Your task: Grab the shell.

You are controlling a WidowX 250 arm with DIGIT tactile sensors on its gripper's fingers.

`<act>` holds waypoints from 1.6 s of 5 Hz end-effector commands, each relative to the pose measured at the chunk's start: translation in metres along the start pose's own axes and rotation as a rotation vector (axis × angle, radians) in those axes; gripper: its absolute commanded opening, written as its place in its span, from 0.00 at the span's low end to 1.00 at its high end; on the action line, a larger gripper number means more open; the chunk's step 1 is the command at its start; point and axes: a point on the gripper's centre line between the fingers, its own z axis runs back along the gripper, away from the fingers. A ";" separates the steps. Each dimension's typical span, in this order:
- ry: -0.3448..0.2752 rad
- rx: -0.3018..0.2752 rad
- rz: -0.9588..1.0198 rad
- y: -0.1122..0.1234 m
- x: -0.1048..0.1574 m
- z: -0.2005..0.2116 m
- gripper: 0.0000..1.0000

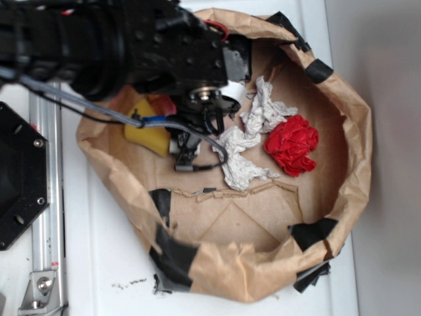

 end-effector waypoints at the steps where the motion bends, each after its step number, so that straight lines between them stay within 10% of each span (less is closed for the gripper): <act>1: -0.011 0.012 0.032 0.010 -0.010 0.007 0.00; 3: -0.074 -0.002 0.116 0.011 -0.013 0.032 0.00; 4: -0.114 -0.062 0.218 0.019 -0.025 0.057 1.00; 8: -0.041 -0.065 0.430 0.015 -0.031 0.042 1.00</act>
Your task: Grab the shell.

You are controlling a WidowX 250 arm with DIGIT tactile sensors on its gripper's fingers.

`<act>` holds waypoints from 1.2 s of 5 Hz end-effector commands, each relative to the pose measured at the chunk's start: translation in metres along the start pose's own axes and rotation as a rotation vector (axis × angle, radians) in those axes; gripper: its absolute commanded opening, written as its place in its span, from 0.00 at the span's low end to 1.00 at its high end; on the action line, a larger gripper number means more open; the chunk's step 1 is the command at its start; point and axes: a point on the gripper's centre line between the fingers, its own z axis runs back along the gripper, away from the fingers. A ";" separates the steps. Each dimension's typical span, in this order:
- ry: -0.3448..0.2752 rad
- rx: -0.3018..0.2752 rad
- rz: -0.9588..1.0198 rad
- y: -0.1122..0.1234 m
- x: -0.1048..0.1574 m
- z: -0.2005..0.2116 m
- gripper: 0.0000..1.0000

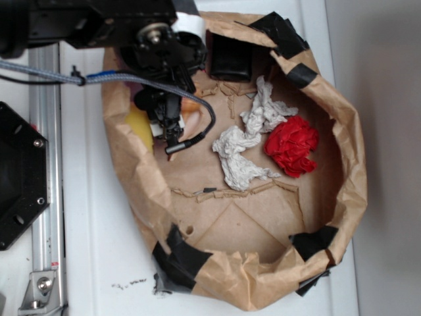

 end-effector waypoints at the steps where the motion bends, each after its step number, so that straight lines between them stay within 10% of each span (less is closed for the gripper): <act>1: 0.028 0.014 0.041 0.004 -0.005 -0.003 1.00; 4: -0.011 -0.129 0.311 -0.011 0.014 -0.007 1.00; 6: -0.028 -0.088 0.311 -0.026 0.018 -0.037 1.00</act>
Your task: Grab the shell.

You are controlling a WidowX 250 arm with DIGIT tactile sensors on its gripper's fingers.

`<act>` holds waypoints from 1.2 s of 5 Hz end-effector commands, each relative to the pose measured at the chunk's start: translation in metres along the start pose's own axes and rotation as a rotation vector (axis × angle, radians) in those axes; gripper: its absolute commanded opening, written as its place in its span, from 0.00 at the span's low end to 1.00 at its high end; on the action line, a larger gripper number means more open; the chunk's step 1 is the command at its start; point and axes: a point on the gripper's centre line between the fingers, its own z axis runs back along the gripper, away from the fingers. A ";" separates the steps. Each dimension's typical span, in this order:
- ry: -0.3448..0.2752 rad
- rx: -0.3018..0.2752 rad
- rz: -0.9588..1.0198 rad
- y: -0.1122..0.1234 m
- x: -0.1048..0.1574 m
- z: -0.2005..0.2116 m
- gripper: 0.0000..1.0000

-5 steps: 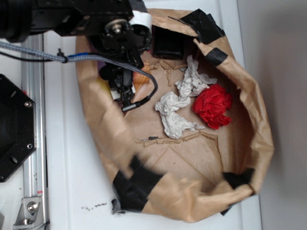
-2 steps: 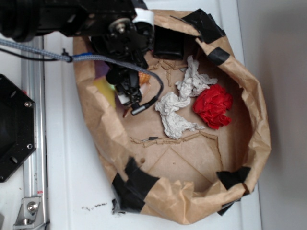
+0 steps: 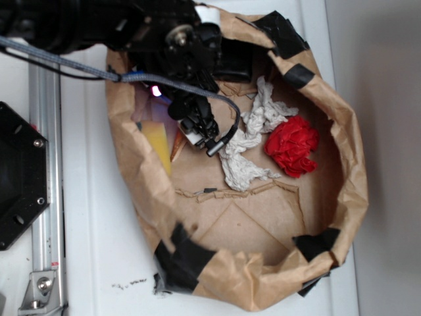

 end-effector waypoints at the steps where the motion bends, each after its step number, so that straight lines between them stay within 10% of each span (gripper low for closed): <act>1: -0.011 0.043 -0.071 -0.007 -0.007 -0.015 1.00; 2: -0.006 0.041 -0.057 -0.007 -0.007 -0.017 0.60; 3: 0.001 0.039 -0.061 -0.004 -0.008 -0.017 0.00; 6: -0.014 -0.007 -0.178 -0.013 -0.006 0.021 0.00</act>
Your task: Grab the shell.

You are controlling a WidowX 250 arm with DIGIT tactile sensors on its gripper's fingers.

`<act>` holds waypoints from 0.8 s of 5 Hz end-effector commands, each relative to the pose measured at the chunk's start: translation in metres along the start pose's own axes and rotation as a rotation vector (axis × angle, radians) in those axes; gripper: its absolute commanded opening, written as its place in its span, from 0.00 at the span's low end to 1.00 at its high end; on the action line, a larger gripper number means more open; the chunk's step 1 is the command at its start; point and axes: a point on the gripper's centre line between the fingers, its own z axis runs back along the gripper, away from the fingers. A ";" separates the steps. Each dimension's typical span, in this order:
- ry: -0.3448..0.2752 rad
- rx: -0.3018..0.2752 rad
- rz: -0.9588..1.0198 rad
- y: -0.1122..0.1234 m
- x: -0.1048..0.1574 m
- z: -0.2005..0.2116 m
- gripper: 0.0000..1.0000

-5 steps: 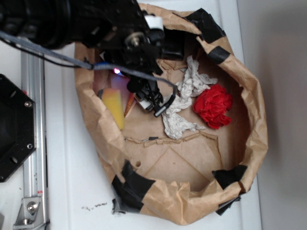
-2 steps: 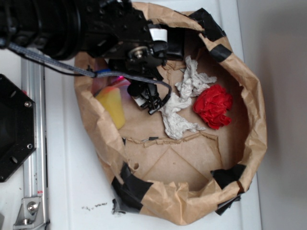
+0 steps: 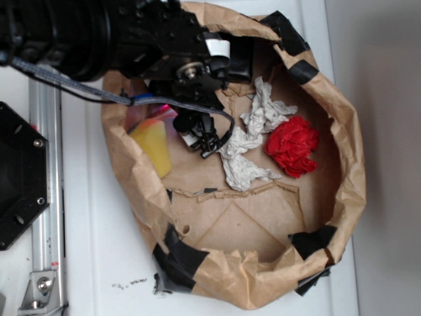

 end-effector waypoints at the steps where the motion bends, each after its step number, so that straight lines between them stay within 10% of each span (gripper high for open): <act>1: -0.131 -0.049 -0.261 -0.016 0.003 0.084 0.00; 4: -0.147 0.030 -0.508 -0.087 0.000 0.156 0.00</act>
